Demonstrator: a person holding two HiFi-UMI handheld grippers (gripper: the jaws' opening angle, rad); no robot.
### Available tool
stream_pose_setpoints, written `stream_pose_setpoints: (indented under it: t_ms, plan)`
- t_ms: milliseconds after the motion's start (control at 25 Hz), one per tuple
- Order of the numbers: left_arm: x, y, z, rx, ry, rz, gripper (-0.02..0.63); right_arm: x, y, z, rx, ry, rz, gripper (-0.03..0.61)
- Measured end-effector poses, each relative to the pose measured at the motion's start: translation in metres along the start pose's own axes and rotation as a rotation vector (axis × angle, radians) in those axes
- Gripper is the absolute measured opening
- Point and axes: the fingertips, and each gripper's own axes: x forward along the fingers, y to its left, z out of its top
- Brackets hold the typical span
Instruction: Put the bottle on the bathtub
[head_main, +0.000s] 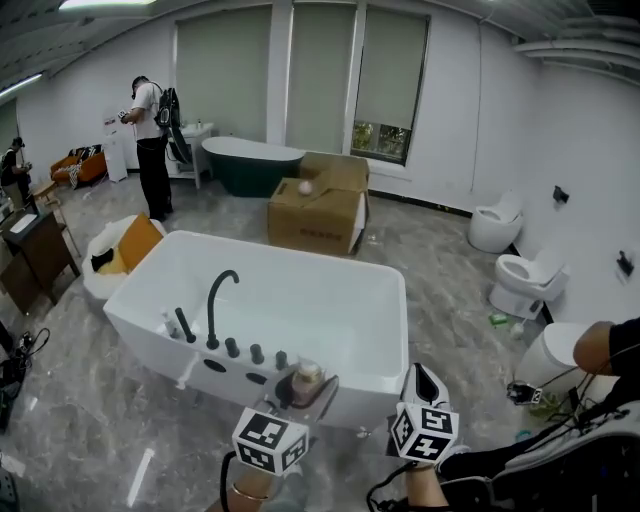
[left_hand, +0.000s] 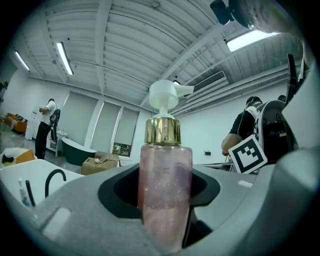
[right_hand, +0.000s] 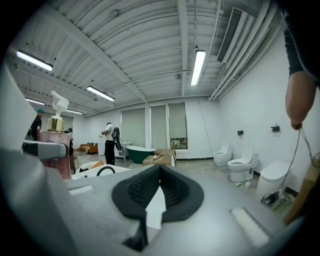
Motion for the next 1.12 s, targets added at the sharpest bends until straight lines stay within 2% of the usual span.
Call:
stream_pose_setpoints:
  t_ms: [400,640,880,1120]
  plan:
    - [0.09,0.095,0.017,-0.015,-0.001,-0.051,0.224,0.116,0.011,0.031,-0.007,-0.005,-0.059,0.003]
    - [0.127,0.141,0.017,-0.032,0.0,-0.072,0.224,0.171,0.021,0.039,-0.027,0.017,-0.076,0.003]
    - [0.138,0.18,-0.003,-0.056,0.032,-0.071,0.224,0.206,0.042,0.03,-0.032,0.034,-0.076,0.003]
    - [0.145,0.197,-0.015,-0.079,0.062,-0.038,0.224,0.226,0.042,0.016,-0.025,0.079,-0.061,0.003]
